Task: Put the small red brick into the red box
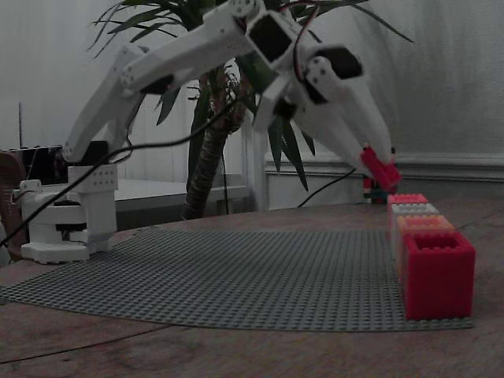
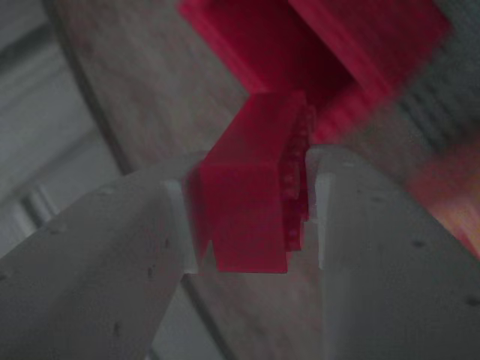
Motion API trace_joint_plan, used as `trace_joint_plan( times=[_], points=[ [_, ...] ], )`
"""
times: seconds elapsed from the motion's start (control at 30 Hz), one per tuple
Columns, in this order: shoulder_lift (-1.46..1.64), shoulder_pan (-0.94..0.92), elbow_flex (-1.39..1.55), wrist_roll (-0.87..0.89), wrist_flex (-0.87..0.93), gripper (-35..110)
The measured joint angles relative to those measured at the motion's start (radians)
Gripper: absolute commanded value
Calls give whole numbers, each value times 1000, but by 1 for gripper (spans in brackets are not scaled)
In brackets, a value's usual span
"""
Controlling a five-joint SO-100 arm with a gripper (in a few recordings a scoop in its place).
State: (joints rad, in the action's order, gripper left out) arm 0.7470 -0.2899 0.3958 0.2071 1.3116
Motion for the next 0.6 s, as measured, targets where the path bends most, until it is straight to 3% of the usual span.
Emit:
trace_joint_plan(
  times=[0.6],
  points=[
    [-242, -17, -144, -117, -239, 5]
  ],
)
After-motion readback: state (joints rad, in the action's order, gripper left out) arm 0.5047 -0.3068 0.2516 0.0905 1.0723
